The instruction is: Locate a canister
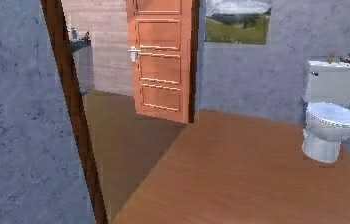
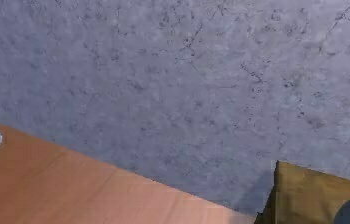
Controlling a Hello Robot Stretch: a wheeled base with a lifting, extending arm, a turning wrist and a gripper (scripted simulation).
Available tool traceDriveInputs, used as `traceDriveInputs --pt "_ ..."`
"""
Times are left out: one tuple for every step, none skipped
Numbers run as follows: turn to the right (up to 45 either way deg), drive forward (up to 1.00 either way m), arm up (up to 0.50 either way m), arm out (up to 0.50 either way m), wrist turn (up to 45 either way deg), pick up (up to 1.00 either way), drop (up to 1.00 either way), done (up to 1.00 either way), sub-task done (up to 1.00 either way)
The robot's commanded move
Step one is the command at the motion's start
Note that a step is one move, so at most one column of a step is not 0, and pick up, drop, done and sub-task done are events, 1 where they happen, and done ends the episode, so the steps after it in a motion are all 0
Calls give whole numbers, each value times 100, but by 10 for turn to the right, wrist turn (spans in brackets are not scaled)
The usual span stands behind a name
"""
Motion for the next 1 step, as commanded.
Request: traceDriveInputs --pt "0 100 0 0 0 0 0 0 0"
